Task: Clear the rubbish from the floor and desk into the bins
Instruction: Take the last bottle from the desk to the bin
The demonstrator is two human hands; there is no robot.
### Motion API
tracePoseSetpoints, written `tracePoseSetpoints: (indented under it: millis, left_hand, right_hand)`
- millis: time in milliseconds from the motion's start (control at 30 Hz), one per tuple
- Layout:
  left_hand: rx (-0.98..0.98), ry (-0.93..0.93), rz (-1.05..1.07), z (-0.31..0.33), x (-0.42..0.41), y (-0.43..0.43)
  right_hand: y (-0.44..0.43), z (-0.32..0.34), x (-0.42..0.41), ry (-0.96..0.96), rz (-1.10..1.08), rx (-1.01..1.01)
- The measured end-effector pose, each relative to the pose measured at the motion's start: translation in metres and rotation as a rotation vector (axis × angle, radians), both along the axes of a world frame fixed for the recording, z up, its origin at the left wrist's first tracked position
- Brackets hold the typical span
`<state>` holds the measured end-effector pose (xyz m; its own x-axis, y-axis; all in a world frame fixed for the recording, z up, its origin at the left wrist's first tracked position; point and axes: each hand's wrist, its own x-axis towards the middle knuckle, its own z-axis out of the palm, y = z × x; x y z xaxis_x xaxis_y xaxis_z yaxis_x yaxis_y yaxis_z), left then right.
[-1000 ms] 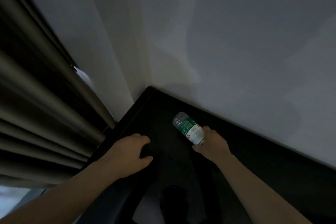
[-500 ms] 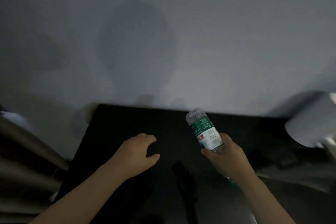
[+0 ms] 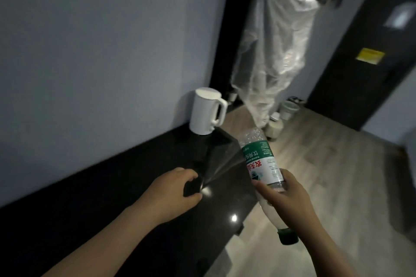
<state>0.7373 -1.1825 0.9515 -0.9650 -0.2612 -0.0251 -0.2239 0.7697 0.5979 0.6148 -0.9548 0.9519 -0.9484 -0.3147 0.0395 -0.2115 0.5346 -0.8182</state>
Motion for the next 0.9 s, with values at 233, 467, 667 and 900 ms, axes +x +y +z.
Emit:
tracePoseSetpoints:
  millis: [233,467,667,900]
  left_hand:
    - [-0.036,0.043,-0.283,0.018,-0.104,0.107]
    - [-0.063,0.112,-0.441,0.023,-0.212,0.229]
    - [-0.045,0.105,-0.514,0.012,-0.293,0.309]
    - [-0.034,0.093,-0.557,-0.007,-0.398,0.351]
  right_hand:
    - [0.134,0.006,-0.035,0.029,-0.245,-0.022]
    - [0.261,0.014,-0.101,0.055,-0.422,-0.101]
    - [0.345,0.015,-0.165,0.068,-0.509,-0.083]
    - [0.389,0.009,-0.254,0.049,-0.539,-0.055]
